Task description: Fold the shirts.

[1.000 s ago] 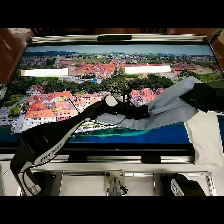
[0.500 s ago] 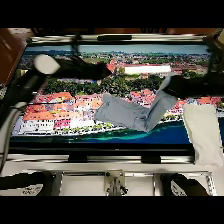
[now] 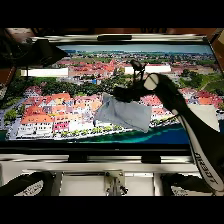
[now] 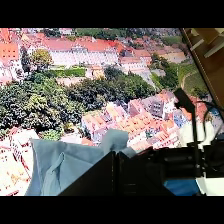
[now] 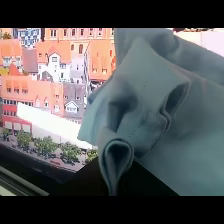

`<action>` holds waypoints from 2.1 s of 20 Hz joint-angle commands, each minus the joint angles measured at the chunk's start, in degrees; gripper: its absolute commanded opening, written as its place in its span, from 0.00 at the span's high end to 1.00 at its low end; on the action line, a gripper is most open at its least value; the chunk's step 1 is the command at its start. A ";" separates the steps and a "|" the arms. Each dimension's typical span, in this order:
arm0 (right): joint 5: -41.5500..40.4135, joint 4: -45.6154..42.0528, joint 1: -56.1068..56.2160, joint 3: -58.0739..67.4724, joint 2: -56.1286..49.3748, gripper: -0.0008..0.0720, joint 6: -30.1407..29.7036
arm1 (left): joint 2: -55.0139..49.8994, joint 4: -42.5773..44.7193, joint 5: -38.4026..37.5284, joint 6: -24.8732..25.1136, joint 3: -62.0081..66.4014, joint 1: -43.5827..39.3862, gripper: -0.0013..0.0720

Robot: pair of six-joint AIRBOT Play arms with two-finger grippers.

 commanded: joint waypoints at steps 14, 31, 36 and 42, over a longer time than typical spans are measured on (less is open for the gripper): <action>20.09 -21.59 -14.49 -0.13 3.13 0.21 0.20 | 0.85 0.33 -4.11 1.64 -0.11 -0.13 0.94; 7.87 15.89 -23.91 -20.79 -7.45 0.25 -20.52 | 0.85 0.09 -5.35 0.94 -0.09 -0.11 0.94; 10.64 36.54 -26.38 -14.80 -5.38 0.90 -38.40 | 0.85 0.11 -5.35 0.59 -0.09 -0.11 0.94; 13.88 33.70 -35.95 4.70 -0.72 0.90 -27.02 | 0.85 0.09 -5.40 0.59 -0.09 -0.13 0.94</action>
